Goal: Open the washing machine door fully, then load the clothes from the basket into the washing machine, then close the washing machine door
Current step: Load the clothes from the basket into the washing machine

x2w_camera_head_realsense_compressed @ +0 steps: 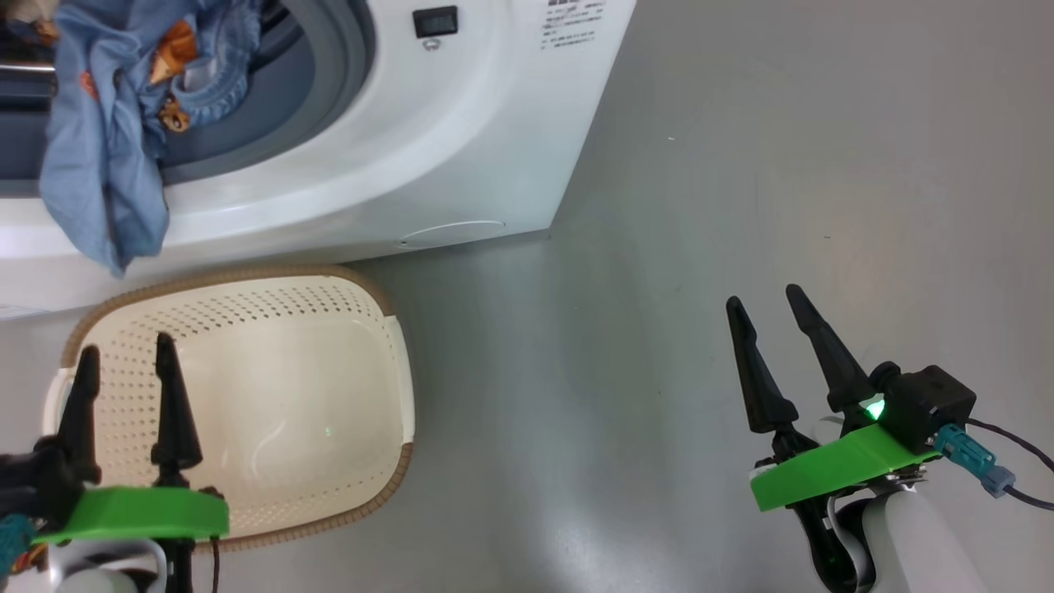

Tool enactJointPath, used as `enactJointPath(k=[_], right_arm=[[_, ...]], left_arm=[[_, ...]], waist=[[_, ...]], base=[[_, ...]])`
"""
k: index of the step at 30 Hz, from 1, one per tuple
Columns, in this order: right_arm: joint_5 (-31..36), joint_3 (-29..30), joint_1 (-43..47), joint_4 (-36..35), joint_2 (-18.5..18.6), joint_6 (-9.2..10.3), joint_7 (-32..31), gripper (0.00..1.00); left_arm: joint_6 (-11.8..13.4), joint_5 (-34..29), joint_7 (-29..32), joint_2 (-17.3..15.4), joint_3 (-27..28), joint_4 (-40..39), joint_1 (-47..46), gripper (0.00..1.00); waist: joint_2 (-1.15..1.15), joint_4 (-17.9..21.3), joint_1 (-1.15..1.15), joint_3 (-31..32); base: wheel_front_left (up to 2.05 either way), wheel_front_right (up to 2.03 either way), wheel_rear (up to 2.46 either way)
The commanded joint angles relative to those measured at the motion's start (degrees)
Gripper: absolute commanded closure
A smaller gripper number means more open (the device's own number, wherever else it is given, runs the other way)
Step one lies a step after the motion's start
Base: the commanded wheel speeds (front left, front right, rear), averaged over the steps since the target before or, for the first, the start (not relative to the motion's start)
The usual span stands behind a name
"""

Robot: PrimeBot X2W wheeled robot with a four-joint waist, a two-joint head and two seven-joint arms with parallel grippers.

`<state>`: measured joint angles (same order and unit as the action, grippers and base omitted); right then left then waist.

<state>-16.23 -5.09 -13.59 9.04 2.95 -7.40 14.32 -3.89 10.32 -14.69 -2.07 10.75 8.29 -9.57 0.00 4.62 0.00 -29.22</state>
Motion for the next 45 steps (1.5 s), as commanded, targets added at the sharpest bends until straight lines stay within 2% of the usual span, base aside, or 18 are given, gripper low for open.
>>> enactJointPath(k=[1,12,20,26,28,31,38,45], right_arm=[[0.4,-1.2,1.5,-1.2,-0.1,-0.09,0.7,0.0],[0.1,-1.4,1.4,-1.2,-0.1,-0.09,0.7,0.0],[-0.5,-1.9,0.7,-1.1,-0.1,-0.09,0.7,0.0],[-0.9,-2.1,0.4,-0.9,-0.1,-0.09,0.7,0.0],[-1.1,-2.1,0.3,-0.9,-0.1,-0.09,0.7,0.0],[-1.5,-2.3,0.2,-1.0,-0.1,-0.09,0.7,0.0],[-2.1,-2.2,0.1,-1.2,-0.1,-0.09,0.7,0.0],[-2.4,-2.3,-0.1,-1.2,-0.1,-0.09,0.7,0.0]], left_arm=[[-0.3,-0.8,-0.3,-0.8,1.4,-1.5,-0.9,0.0],[-2.1,-2.5,-0.3,-1.8,0.6,-0.6,-9.3,0.0],[-3.0,-1.8,0.0,-5.0,-1.4,7.8,-19.3,0.0],[-3.1,-1.0,3.2,-7.2,-2.7,15.2,-28.0,0.0],[-3.2,0.3,4.2,-7.1,-2.3,17.6,-30.4,0.0],[-2.9,1.6,6.0,-7.4,-1.6,21.2,-33.1,0.0],[-0.9,0.0,7.9,-9.8,-2.3,27.3,-37.4,0.0],[-0.3,0.1,11.3,-10.4,-3.0,31.6,-40.9,0.0]], waist=[[0.0,-0.3,0.0,0.3],[0.0,0.0,0.0,-0.1],[0.0,1.0,0.0,-1.1],[0.0,1.9,0.0,-1.8],[0.0,2.3,0.0,-2.0],[0.0,2.8,0.0,-2.4],[0.0,3.7,0.0,-3.4],[0.0,3.8,0.0,-4.1]], base=[[0.0,0.0,0.0],[0.0,0.0,0.0],[0.0,0.0,0.0],[0.0,0.0,0.0],[0.0,0.0,0.0],[0.0,0.0,0.0],[0.0,0.0,0.0],[0.0,0.0,0.0]])
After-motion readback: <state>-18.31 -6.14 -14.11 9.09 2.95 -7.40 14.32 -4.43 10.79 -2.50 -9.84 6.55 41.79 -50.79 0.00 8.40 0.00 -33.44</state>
